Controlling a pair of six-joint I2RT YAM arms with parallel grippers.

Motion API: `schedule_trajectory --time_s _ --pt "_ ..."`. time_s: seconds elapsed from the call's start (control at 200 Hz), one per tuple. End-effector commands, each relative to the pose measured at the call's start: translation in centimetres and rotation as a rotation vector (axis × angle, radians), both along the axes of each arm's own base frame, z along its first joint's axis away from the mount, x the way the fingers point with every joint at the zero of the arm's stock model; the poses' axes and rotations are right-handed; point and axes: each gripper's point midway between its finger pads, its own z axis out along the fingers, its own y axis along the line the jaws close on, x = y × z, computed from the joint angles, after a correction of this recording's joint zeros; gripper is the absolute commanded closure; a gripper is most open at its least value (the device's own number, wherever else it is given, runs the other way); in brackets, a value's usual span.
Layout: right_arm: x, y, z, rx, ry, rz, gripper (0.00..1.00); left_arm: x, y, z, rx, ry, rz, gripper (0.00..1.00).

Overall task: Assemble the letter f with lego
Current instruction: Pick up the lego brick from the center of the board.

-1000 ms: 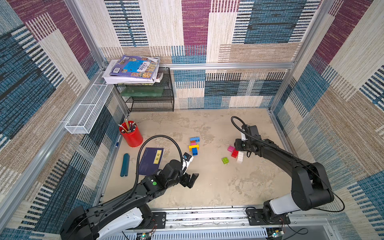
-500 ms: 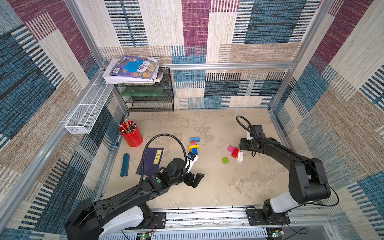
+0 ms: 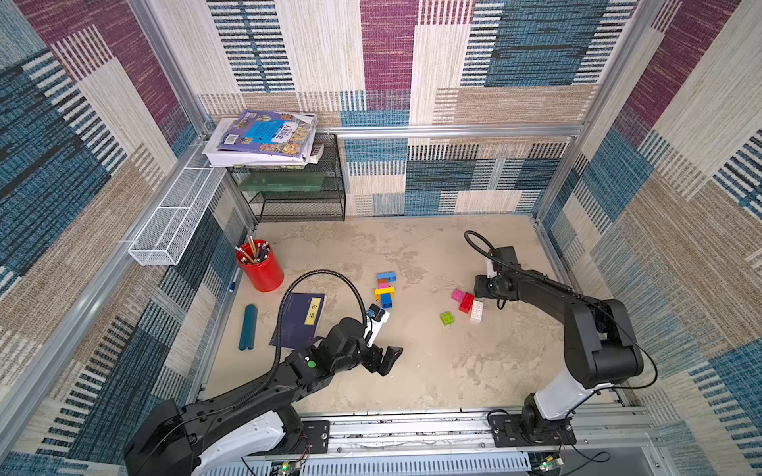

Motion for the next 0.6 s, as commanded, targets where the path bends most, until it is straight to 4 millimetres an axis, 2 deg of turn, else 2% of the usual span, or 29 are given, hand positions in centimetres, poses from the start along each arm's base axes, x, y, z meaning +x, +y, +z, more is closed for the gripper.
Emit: schedule_trajectory --time_s 0.0,0.235,0.436,0.596 --pt "1.3 -0.1 0.5 -0.018 -0.042 0.007 0.43 0.0 0.1 0.0 -0.005 0.008 0.015 0.01" --pt "1.9 -0.1 -0.2 -0.025 -0.028 0.015 0.48 -0.1 0.8 -0.3 0.010 0.008 0.031 0.01" --pt "1.9 0.1 -0.7 -0.023 -0.014 0.022 0.57 -0.2 1.2 -0.3 0.015 0.003 0.042 0.01" --pt "1.9 0.0 0.0 -0.026 -0.032 0.017 0.65 -0.1 1.4 -0.2 0.023 -0.007 0.043 0.01"
